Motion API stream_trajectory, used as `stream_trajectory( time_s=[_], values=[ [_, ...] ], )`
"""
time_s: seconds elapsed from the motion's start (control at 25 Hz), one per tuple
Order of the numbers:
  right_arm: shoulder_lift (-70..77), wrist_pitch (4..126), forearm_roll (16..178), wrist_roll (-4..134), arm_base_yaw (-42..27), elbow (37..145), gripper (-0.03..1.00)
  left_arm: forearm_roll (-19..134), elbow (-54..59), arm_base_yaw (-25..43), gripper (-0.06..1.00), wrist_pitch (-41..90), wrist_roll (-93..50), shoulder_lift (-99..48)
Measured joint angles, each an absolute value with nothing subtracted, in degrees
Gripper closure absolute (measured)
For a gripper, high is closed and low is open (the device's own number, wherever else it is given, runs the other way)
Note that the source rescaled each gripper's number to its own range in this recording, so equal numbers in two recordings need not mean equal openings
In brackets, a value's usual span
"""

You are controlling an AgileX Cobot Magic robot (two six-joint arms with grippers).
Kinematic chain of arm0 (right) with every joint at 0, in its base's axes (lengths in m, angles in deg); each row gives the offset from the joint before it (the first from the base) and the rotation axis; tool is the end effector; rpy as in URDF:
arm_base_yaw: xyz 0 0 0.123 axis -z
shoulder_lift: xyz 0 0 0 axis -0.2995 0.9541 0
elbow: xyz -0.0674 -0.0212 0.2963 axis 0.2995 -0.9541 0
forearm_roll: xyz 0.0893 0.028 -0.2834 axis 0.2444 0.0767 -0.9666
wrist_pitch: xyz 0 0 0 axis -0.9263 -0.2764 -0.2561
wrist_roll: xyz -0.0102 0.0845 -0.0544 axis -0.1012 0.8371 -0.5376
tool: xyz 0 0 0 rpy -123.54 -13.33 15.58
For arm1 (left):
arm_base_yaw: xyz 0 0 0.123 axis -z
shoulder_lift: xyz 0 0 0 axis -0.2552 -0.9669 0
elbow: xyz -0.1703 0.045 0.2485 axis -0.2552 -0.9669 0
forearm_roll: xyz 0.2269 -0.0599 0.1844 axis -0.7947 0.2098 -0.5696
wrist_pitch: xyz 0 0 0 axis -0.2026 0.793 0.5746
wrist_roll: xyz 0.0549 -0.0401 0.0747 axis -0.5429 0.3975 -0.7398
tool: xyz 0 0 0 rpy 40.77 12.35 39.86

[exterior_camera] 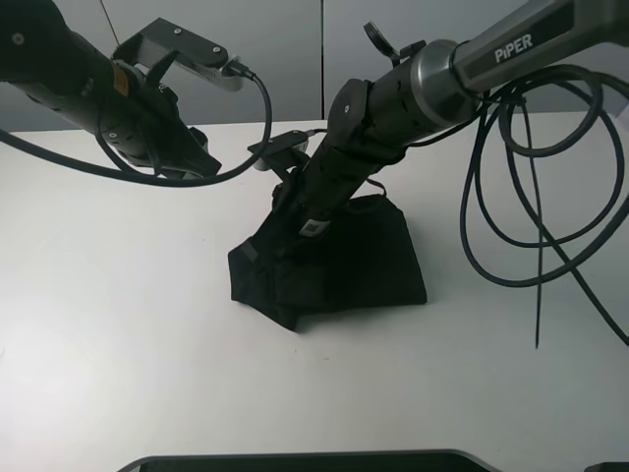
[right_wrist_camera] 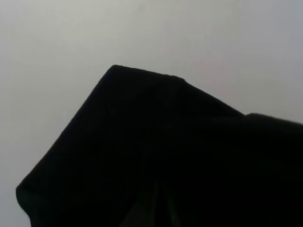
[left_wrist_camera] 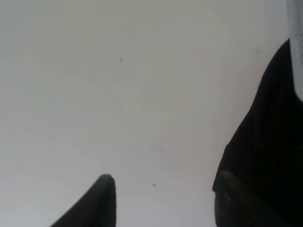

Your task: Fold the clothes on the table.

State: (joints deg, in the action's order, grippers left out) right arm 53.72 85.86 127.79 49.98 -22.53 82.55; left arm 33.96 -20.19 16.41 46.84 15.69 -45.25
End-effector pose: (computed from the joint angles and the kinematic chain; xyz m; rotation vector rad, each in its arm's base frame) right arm 0.3230 0.3115 0.0616 -1.1322 2.6272 0.5860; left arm 0.3233 -0.1863 0.2021 0.7955 2.4282 -0.0644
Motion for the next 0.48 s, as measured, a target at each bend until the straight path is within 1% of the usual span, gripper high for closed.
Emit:
stream_trajectory(
  time_s=[0.16,0.28,0.4,0.48],
  values=[
    [53.1,86.0,127.7,50.0,-22.5,82.6,0.96,32.9,-20.1,16.4,0.34,46.8,15.7,-45.2],
    [49.4,87.8,124.9,50.9,-22.5,82.6,0.96,30.9,-19.2,16.4,0.34,47.9,15.7,-43.7],
    [42.9,90.8,116.5,57.6,-22.5,82.6,0.96,29.3,-16.6,16.4,0.34,49.8,15.7,-40.2],
    [37.9,92.6,108.8,65.0,-22.5,82.6,0.96,28.7,-14.9,16.4,0.34,51.2,15.7,-37.1]
  ],
)
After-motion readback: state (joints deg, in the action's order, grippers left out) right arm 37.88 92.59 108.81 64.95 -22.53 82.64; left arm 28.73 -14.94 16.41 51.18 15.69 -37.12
